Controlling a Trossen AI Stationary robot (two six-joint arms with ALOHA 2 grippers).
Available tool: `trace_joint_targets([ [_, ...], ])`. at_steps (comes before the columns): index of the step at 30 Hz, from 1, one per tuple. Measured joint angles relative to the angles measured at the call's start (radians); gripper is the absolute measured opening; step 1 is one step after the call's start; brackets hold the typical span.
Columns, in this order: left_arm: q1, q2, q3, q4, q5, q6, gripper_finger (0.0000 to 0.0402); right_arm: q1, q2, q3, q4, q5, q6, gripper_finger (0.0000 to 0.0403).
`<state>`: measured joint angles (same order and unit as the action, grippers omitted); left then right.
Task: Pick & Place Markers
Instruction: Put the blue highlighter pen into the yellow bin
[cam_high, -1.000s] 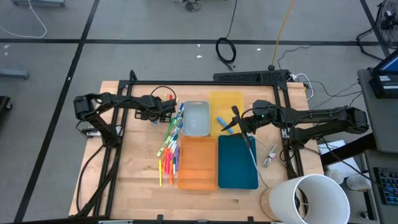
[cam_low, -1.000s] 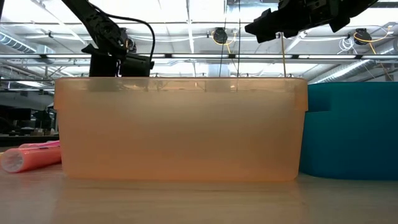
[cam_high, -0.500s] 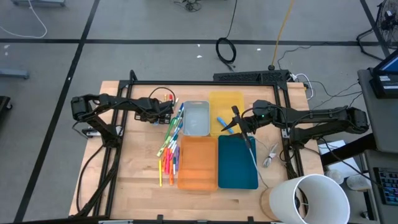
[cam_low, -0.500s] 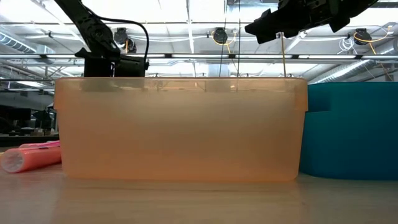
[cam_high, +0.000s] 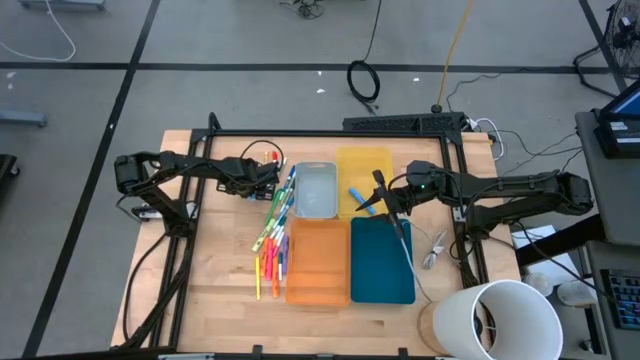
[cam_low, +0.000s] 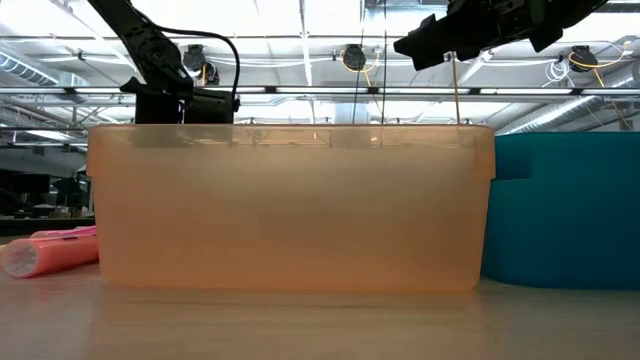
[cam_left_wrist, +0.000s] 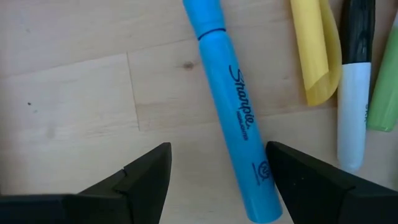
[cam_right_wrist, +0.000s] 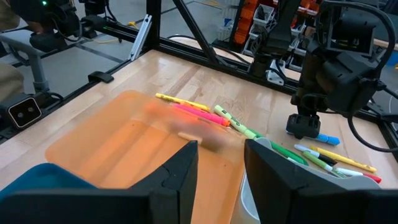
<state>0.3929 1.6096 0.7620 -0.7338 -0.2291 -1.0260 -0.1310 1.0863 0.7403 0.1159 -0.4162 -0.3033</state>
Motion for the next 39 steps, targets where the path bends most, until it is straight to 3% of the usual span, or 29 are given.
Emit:
trace_joint_targets([
  [6,0.000,0.001,0.000,0.004,0.014,0.003,0.0241,0.000,0.000,0.000,0.000,0.000,0.000,0.0118],
  [17,-0.002,0.003,-0.001,0.029,0.028,0.039,0.0072,0.000,0.000,0.000,0.000,0.000,0.000,0.0118],
  [30,-0.027,-0.014,-0.002,0.020,-0.018,0.294,0.0076,0.000,0.000,0.000,0.000,0.000,0.000,0.0118],
  [34,-0.058,-0.083,-0.011,-0.021,-0.042,0.347,0.0069,0.000,0.000,0.000,0.000,0.000,0.000,0.0118],
  [39,-0.109,-0.258,-0.005,-0.025,-0.122,0.371,0.0069,0.000,0.000,0.000,0.000,0.000,0.000,0.0118],
])
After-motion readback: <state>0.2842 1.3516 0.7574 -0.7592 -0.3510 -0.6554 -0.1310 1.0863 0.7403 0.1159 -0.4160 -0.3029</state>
